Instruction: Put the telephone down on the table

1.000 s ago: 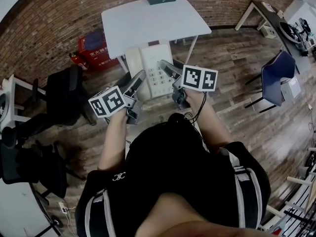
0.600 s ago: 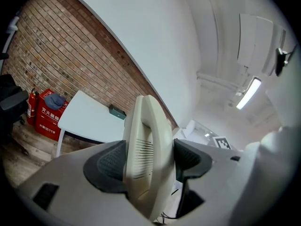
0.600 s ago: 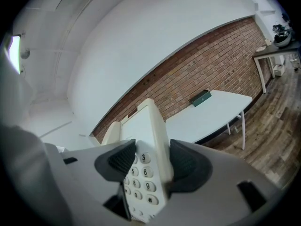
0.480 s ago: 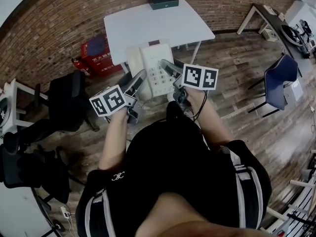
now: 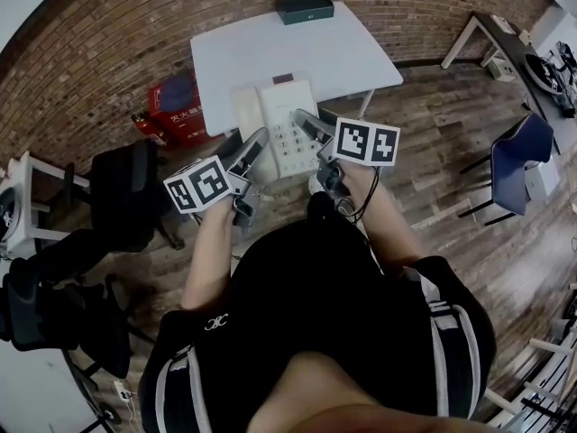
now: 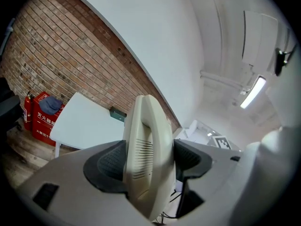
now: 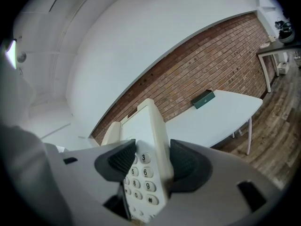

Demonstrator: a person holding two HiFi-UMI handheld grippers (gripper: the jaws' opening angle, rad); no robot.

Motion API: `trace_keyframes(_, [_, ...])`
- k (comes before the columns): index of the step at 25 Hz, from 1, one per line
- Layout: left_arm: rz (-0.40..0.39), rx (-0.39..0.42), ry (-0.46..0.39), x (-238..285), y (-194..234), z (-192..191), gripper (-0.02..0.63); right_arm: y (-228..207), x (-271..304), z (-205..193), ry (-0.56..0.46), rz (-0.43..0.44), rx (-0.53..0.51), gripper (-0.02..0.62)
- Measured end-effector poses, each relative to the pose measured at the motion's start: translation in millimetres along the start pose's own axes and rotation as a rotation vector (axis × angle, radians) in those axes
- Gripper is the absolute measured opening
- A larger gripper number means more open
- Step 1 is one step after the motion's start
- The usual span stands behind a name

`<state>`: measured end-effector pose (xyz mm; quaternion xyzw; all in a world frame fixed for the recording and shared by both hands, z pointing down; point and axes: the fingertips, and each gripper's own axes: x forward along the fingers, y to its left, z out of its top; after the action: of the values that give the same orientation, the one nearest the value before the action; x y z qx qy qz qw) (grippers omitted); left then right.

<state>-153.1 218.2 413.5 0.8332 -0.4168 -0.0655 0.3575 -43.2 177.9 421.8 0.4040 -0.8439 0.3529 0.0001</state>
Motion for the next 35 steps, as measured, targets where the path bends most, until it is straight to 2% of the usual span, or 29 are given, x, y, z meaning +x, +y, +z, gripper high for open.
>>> trace_keyframes(22, [0.059,-0.061,0.048,194.9,55.9,75.9,0.313,-141.5,110.4,124.6,0.082,-0.005,0.069,0.204])
trace_keyframes(35, [0.096,-0.079,0.040,309.6,87.2,128.1,0.313,-219.7,179.6,207.0,0.118,0.014,0.068,0.204])
